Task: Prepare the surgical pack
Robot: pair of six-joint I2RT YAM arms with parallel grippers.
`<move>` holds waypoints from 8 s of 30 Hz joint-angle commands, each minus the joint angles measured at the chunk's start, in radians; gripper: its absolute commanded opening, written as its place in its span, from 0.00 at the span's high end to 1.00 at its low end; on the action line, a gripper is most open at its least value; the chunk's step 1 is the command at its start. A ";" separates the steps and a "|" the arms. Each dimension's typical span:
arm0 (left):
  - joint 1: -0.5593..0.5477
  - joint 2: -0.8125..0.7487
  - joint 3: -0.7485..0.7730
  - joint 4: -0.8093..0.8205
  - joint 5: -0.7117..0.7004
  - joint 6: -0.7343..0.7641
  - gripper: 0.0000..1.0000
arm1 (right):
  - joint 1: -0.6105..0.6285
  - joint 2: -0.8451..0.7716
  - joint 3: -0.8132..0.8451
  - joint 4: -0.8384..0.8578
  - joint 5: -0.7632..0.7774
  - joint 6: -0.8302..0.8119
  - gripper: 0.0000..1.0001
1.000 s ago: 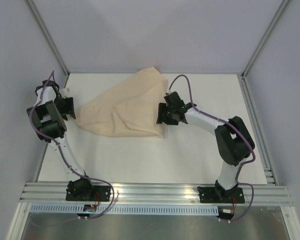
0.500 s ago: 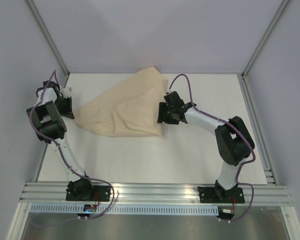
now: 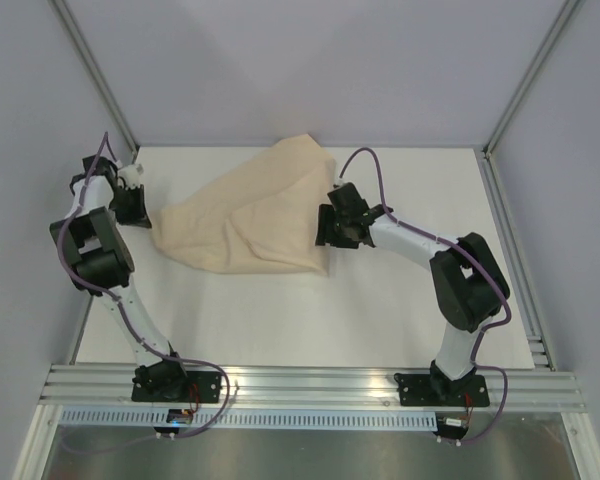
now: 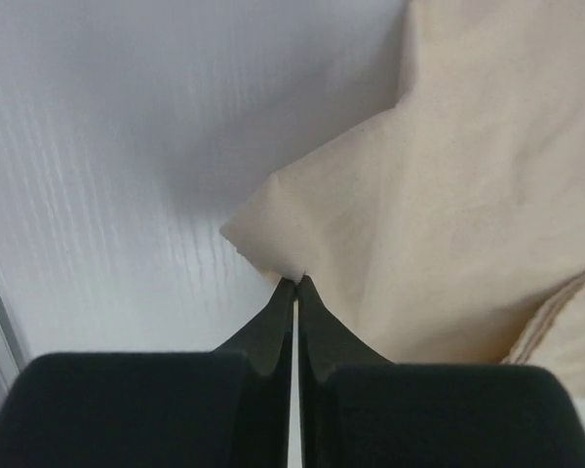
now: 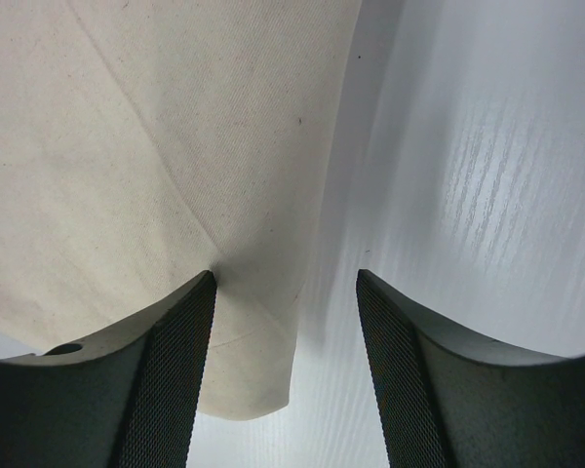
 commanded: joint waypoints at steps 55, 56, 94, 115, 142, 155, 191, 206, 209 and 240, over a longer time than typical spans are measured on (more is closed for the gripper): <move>-0.967 0.000 0.076 0.059 0.218 -0.042 0.88 | -0.110 -0.136 -0.118 0.123 -0.177 0.163 0.22; -0.967 -0.002 0.091 0.049 0.230 -0.033 0.82 | -0.119 -0.138 -0.121 0.125 -0.185 0.165 0.22; -0.749 -0.346 -0.081 -0.013 -0.093 -0.021 0.60 | -0.061 0.155 0.108 0.256 -0.418 0.177 0.37; -0.749 -0.287 -0.087 0.018 -0.099 -0.019 0.48 | -0.121 0.060 0.082 0.082 -0.248 0.022 0.99; -0.700 -0.289 -0.091 0.030 -0.153 -0.038 0.44 | -0.118 0.016 0.174 -0.181 0.048 -0.161 0.21; -0.677 -0.129 -0.058 0.073 -0.084 -0.062 0.44 | -0.218 0.170 0.198 -0.037 -0.323 -0.196 0.11; -0.742 -0.508 -0.481 -0.024 0.003 -0.013 0.56 | -0.129 -0.356 -0.181 -0.283 -0.170 -0.228 0.24; -0.742 -0.431 -0.496 0.018 0.023 -0.039 0.55 | -0.080 -0.164 -0.101 0.040 -0.423 -0.115 0.46; -0.742 -0.437 -0.504 0.030 0.034 -0.044 0.56 | -0.080 -0.104 -0.075 0.039 -0.426 -0.128 0.45; -0.742 -0.375 -0.194 -0.056 0.036 -0.059 0.52 | -0.096 -0.080 -0.049 -0.216 -0.139 -0.180 0.99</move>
